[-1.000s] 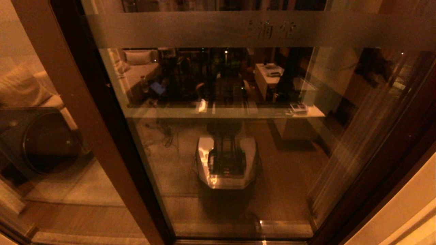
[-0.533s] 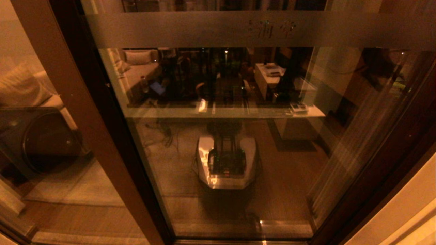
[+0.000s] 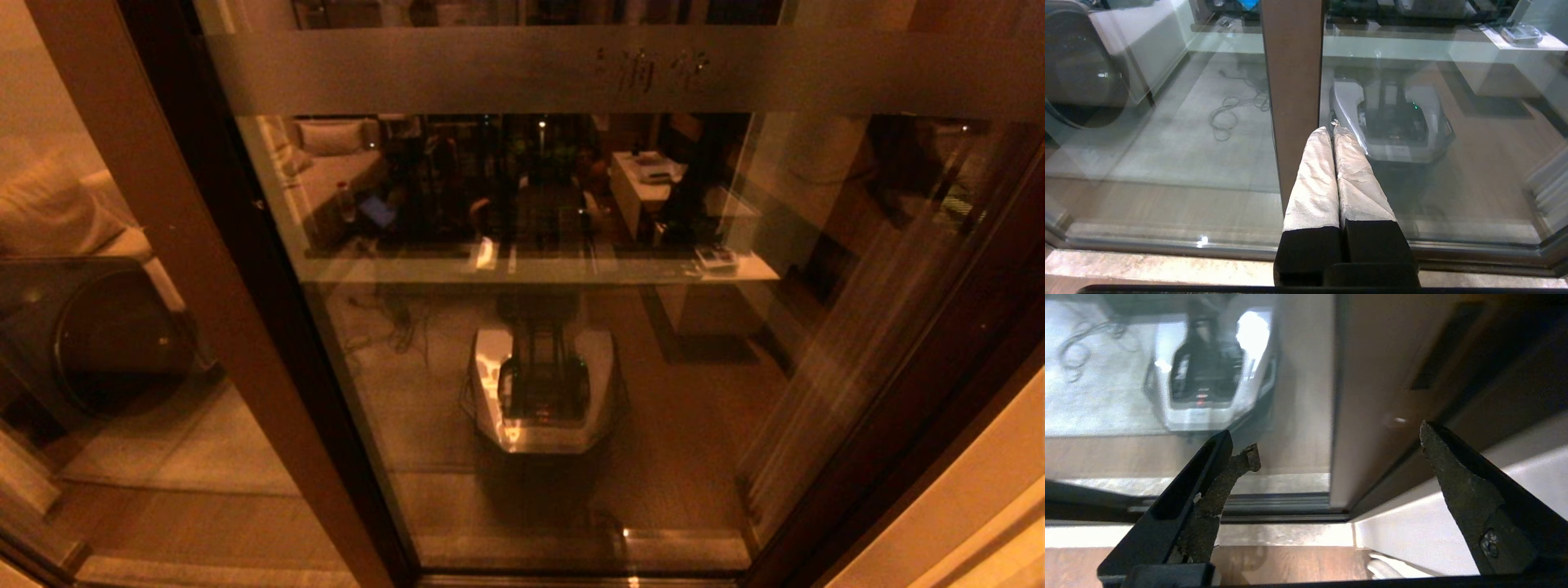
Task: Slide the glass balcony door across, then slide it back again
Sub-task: Open the slid door
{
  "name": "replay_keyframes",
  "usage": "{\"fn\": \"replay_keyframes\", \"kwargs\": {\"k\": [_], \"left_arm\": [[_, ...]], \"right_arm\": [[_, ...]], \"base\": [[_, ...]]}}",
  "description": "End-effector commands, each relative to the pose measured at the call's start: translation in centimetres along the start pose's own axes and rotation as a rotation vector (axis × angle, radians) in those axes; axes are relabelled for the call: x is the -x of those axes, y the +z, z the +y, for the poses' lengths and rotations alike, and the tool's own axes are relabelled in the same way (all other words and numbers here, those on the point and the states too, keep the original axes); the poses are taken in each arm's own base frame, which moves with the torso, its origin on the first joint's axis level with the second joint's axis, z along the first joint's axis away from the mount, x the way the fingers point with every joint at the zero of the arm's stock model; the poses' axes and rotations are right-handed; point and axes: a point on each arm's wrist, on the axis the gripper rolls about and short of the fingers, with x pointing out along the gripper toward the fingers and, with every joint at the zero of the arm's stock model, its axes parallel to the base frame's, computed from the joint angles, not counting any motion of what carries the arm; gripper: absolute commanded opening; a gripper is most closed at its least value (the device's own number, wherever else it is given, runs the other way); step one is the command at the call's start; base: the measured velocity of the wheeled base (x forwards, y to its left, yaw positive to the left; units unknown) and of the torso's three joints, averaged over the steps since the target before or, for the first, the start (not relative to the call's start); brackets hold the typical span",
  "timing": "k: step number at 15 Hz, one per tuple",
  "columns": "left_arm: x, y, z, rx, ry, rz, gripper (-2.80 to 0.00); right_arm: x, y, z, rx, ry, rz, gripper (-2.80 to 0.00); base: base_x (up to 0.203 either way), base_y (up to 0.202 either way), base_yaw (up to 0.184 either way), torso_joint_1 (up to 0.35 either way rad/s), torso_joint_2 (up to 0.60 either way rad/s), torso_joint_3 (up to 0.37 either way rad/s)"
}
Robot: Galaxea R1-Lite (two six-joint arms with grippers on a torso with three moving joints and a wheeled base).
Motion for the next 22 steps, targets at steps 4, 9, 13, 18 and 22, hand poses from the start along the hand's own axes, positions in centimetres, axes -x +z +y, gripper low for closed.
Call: {"fn": "replay_keyframes", "kwargs": {"k": [4, 9, 13, 18, 22], "left_arm": [[0.0, 0.0, 0.0, 0.000, 0.000, -0.001, -2.80], [0.0, 0.0, 0.0, 0.000, 0.000, 0.001, -2.80], [0.0, 0.0, 0.0, 0.000, 0.000, 0.000, -2.80], [0.0, 0.0, 0.0, 0.000, 0.000, 0.001, -2.80], [0.0, 0.0, 0.0, 0.000, 0.000, 0.001, -2.80]], "right_arm": [[-1.0, 0.1, 0.6, 0.012, 0.039, 0.001, 0.00], [-2.6, -0.3, -0.4, 0.032, -0.012, -0.017, 0.00], [-3.2, -0.4, -0.5, 0.040, -0.040, -0.014, 0.00], [-4.4, -0.7, -0.9, 0.043, -0.032, -0.019, 0.00], [-5.0, -0.4, -0.6, 0.059, -0.023, -0.036, 0.00]], "base": [[0.000, 0.000, 0.000, 0.000, 0.00, 0.000], [0.000, 0.000, 0.000, 0.000, 0.00, 0.000], [0.000, 0.000, 0.000, 0.000, 0.00, 0.000], [0.000, 0.000, 0.000, 0.000, 0.00, 0.000], [0.000, 0.000, 0.000, 0.000, 0.00, 0.000]]}}
